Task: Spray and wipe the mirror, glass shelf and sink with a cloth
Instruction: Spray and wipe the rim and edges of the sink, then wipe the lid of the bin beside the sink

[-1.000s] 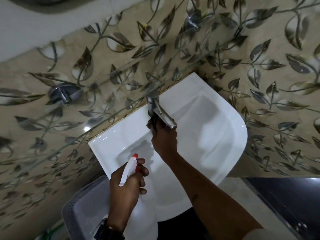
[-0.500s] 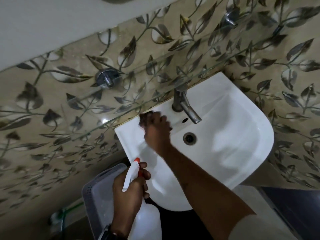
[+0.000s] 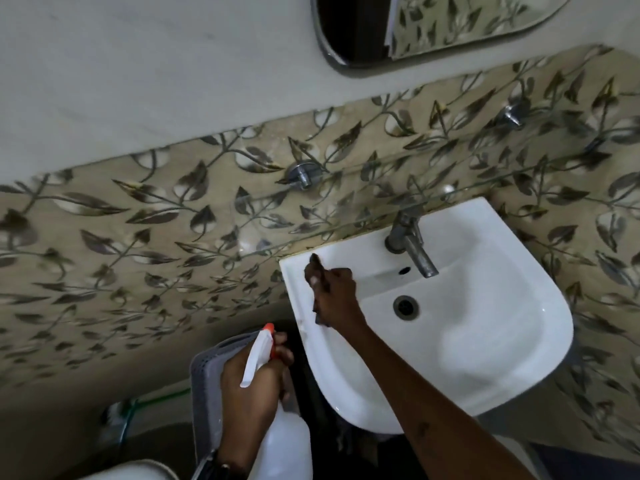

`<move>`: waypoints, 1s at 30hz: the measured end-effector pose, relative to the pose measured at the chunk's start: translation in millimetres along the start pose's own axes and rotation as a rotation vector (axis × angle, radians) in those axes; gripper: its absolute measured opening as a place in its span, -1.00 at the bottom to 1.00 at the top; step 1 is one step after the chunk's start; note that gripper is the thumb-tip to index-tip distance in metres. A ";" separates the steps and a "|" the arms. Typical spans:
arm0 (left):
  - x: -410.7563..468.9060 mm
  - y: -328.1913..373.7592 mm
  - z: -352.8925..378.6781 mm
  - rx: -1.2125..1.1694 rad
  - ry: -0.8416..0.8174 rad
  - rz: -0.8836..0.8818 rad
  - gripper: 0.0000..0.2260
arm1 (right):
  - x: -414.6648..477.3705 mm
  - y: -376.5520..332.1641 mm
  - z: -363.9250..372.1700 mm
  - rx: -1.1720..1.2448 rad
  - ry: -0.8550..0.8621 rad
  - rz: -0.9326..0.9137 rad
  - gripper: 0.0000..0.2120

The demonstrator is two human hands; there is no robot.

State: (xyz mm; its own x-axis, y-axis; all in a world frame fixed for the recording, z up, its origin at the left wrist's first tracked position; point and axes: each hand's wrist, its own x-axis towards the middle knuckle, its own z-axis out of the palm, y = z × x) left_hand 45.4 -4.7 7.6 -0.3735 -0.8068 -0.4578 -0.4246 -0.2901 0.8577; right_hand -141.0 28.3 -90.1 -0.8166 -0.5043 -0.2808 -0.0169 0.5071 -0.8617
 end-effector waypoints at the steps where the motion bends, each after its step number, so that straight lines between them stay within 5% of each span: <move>1: -2.7 3.6 -3.2 -0.011 -0.007 0.031 -0.74 | -9.4 -3.9 -5.7 0.188 0.019 0.072 -0.56; 3: -5.1 9.1 -4.9 -0.027 -0.019 0.087 -0.69 | -30.8 -15.8 -19.1 0.357 0.020 0.076 -0.46; 9: -7.4 23.0 -3.7 -0.069 -0.110 0.211 -0.48 | -86.2 -46.5 -63.0 0.398 0.051 -0.023 -0.57; 15: -0.9 -17.0 -25.7 -0.090 0.124 0.290 -0.90 | -109.3 -42.1 -51.8 0.153 -0.072 -0.097 -0.67; 17: -1.9 -39.5 -38.2 -0.112 0.250 0.300 -0.92 | -112.0 -50.1 -34.1 0.085 -0.125 -0.127 -0.71; 21: -0.9 -93.8 -62.2 -0.083 0.535 0.264 -0.60 | -107.0 -57.6 33.5 -0.062 -0.299 -0.202 -0.88; 30: 17.7 -219.5 -75.6 -0.101 0.649 0.077 -0.52 | -46.3 24.0 198.7 -0.637 -0.759 -0.311 -0.64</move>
State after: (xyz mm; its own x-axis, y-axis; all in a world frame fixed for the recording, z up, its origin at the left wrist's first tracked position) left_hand 194.4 5.8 -171.1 0.1872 -0.9643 -0.1873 -0.3258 -0.2408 0.9143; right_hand 11.0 -75.1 -181.7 -0.1499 -0.8715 -0.4668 -0.6464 0.4437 -0.6207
